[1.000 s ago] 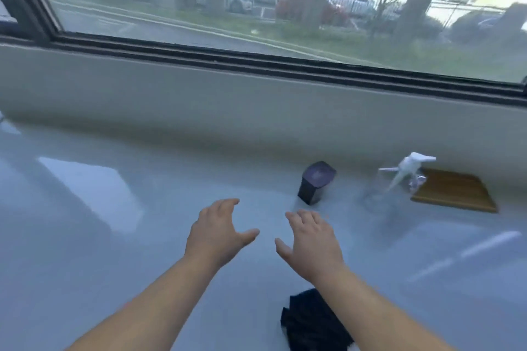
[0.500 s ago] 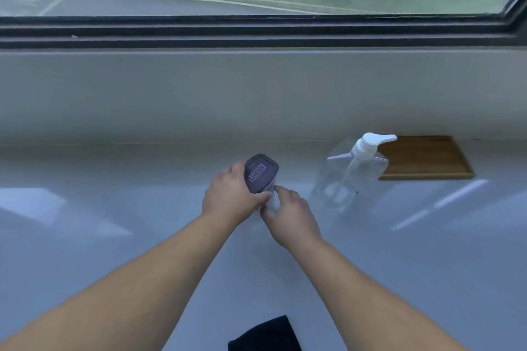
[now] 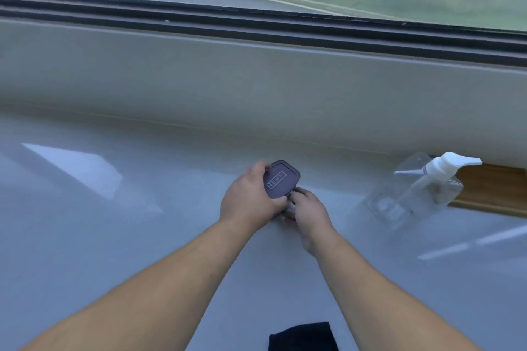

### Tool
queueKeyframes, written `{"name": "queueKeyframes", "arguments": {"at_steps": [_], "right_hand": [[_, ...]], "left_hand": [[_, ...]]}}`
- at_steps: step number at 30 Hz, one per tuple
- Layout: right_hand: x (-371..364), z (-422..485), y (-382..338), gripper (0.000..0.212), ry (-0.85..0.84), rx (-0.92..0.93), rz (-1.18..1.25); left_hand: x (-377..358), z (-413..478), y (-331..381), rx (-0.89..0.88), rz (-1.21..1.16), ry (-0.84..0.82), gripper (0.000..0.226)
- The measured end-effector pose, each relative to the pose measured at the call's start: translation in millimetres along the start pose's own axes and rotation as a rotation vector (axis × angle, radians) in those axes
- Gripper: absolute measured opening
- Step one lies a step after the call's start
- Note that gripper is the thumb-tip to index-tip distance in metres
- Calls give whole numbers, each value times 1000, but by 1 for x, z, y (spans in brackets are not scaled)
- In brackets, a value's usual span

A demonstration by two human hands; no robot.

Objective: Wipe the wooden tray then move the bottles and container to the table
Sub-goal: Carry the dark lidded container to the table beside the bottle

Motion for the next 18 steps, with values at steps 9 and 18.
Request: {"name": "queueKeyframes", "arguments": {"at_steps": [9,18], "right_hand": [[-198,-101,-13,28,-263,50,-23],[-409,-245,13,21,-603,61,-151]], "left_hand": [[150,-64,-170,202,-101,203,64],[277,-180,-377,500,-219,441,66]]}}
Point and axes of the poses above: each hand's wrist, its own z-axis towards the middle knuckle, its own x-axis out of the back of the hand, y = z × x, the point moved 2 cm from there along z, towards the middle knuckle, and after that the axes turned 15 degrees about x, right-handed, at the moved point
